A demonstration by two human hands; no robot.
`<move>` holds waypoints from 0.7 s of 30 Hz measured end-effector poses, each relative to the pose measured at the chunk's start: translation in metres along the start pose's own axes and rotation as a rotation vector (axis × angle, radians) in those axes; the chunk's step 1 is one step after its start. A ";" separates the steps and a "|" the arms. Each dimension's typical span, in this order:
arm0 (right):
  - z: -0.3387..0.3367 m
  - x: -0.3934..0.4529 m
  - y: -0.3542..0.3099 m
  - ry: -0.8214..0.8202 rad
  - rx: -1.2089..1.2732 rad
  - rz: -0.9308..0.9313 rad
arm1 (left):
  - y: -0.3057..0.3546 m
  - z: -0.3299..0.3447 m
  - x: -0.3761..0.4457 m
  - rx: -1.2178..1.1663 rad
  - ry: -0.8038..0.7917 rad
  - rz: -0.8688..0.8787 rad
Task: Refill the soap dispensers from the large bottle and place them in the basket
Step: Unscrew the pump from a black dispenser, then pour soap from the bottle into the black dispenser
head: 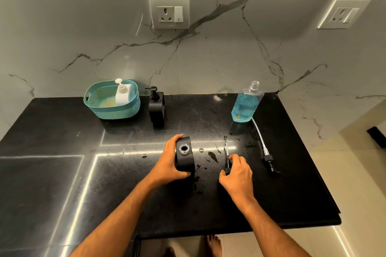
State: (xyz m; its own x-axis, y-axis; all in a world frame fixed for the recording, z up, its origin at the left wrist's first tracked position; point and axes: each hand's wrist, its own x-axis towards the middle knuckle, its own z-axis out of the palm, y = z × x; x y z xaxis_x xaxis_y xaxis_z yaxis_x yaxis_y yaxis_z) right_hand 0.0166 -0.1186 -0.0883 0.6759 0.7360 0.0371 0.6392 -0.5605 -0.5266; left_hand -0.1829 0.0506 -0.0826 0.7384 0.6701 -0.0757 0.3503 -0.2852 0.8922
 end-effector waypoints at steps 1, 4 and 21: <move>0.001 0.000 0.000 0.000 -0.005 -0.003 | 0.000 0.000 0.000 0.001 -0.001 -0.007; 0.002 0.001 0.001 -0.005 -0.022 -0.007 | -0.003 0.000 0.001 0.004 -0.006 -0.028; -0.027 0.062 0.009 0.260 0.431 -0.031 | -0.002 -0.001 0.004 -0.026 0.035 -0.045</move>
State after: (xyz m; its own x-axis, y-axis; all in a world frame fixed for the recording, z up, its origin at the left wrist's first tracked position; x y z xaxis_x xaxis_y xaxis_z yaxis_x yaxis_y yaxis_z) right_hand 0.0739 -0.0881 -0.0675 0.7629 0.6006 0.2395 0.4880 -0.2918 -0.8226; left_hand -0.1815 0.0541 -0.0848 0.7017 0.7053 -0.1006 0.3670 -0.2368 0.8995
